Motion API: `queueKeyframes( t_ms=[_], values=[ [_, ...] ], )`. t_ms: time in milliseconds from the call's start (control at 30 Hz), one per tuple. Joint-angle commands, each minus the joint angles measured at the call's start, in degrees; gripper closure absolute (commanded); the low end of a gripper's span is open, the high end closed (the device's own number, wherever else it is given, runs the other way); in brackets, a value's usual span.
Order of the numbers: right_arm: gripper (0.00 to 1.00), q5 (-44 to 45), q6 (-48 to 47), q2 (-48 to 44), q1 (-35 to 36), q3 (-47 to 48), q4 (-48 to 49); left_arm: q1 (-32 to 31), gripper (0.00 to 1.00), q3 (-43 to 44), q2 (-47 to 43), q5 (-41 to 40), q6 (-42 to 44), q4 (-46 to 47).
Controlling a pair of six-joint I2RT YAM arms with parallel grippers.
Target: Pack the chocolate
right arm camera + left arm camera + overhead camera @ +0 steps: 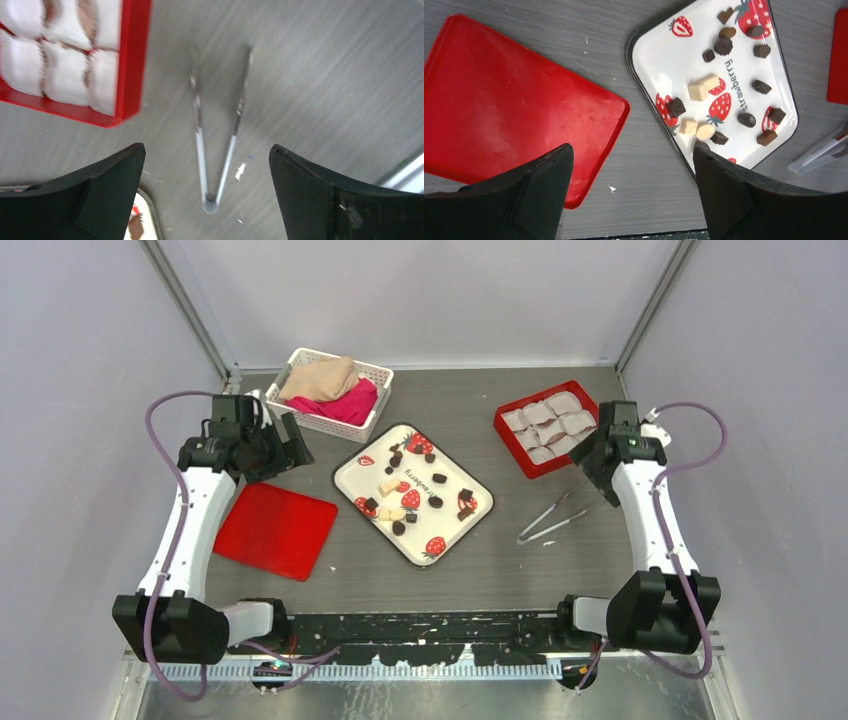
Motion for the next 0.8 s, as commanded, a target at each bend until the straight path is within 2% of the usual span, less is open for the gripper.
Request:
queueKeyframes(
  t_ms=[0,100,300,467,667,767],
  values=[
    [0.0,-1.0,-0.1,-6.4,0.4,-6.7,-2.3,-1.5,0.11,-1.7,-3.0,2.8,1.1,-1.0],
    [0.03,-4.3,2.1,-8.4,0.4,-12.5,-1.6,-2.8,0.11,-2.9,-4.1,3.9,1.3,-1.2],
    [0.17,-8.4,4.3,-12.9,1.4,-22.0,3.7,-7.4,0.11,-3.8,-5.1,3.6,3.0,-3.4],
    [0.23,-8.4,3.6,-7.8,3.0,-22.7,7.5,-8.7,0.11,-5.0,-6.9,4.1,3.1,-3.2],
    [0.42,-7.0,3.9,-1.3,3.7,-22.3,11.8,-9.0,0.11,-4.8,-7.2,4.9,2.1,-2.3],
    [0.45,-6.8,2.8,0.9,3.7,-23.1,13.5,-8.9,0.12,-4.7,-7.1,4.8,1.6,-1.7]
  ],
)
